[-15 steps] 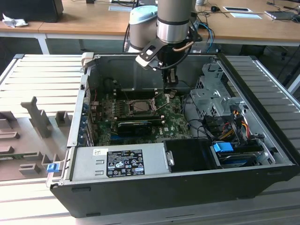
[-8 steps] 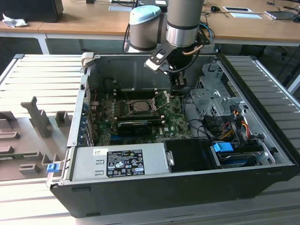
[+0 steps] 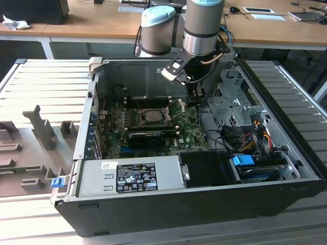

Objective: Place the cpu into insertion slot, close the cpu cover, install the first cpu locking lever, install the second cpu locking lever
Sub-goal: 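Close the cpu cover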

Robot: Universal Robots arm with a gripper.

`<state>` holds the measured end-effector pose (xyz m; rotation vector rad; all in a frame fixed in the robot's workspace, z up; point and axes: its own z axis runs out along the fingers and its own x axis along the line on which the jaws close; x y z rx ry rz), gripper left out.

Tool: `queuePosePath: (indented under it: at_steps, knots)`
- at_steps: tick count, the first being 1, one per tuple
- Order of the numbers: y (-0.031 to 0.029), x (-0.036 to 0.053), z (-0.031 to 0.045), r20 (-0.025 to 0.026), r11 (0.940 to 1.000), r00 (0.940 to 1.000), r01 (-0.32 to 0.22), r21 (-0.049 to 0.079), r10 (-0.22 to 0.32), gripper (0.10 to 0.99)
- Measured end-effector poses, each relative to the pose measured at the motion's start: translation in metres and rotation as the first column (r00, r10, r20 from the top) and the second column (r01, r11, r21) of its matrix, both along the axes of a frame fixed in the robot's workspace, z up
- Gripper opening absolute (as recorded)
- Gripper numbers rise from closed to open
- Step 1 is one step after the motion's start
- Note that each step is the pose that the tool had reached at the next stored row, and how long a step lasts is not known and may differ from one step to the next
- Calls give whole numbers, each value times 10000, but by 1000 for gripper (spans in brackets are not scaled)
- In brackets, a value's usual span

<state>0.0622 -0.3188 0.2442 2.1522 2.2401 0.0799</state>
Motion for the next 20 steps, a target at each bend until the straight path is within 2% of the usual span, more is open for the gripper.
queuePosePath:
  at_steps: [2,3,5,6,12,15,20]
  knots:
    - [0,-16,0,-69,10000,10000,1,-2,-1,106]
    - [0,-28,-1,-135,10000,9999,1,1,-1,106]
    - [0,-45,5,-219,10000,9998,0,-2,0,106]
    - [0,-54,20,-282,10000,9996,-1,1,1,106]
    - [0,-59,36,-295,10000,9996,-1,6,1,106]
    - [0,-114,36,-295,10000,9996,-1,8,1,106]
    - [0,-136,36,-295,10000,9996,0,7,0,106]
